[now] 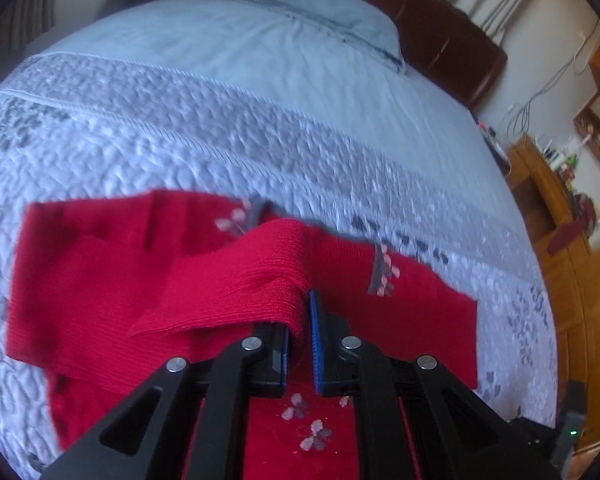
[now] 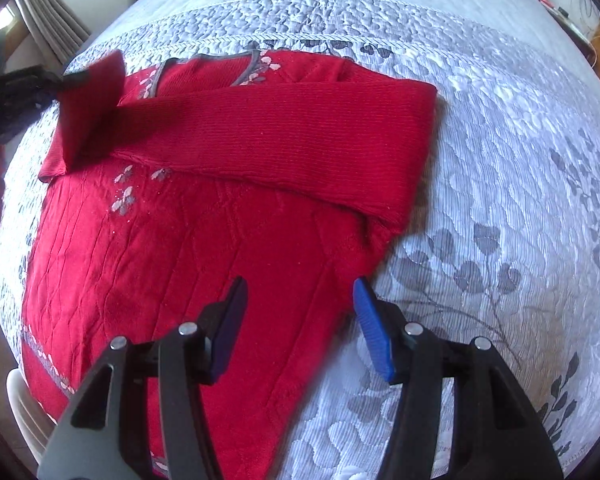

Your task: Fold small clothes

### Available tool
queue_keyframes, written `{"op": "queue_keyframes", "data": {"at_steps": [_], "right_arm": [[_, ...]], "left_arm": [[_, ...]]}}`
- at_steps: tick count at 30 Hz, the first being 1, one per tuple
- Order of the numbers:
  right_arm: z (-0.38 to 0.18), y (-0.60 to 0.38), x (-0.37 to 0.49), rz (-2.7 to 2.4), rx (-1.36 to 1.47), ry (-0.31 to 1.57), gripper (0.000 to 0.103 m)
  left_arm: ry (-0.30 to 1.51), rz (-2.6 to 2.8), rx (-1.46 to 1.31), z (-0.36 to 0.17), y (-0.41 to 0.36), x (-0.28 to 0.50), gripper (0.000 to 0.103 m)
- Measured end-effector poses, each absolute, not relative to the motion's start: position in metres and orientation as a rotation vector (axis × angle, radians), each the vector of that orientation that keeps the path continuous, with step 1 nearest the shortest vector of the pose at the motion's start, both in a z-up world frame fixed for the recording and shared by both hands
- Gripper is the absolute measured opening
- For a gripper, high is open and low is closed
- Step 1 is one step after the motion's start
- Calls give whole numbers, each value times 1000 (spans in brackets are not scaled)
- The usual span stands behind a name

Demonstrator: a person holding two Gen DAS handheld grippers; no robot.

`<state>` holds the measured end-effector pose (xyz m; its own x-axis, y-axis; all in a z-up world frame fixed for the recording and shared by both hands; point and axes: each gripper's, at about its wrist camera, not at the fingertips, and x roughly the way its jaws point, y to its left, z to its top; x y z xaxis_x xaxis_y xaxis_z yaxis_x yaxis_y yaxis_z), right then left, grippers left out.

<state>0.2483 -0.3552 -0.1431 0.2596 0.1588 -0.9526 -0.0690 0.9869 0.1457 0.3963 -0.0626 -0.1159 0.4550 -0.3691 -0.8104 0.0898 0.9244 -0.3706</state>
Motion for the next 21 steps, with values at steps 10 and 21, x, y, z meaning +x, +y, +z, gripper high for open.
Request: {"op": "queue_keyframes", "data": {"at_steps": [10,21], "right_arm": [[-142,-361,248,140,95,1305,57],[-122,-325,268,182,75,1299,57]], "left_arm": [[1218,-272,-151,-180,-97,377,25],[1183,-220,-155,-99,24,355,77]]}}
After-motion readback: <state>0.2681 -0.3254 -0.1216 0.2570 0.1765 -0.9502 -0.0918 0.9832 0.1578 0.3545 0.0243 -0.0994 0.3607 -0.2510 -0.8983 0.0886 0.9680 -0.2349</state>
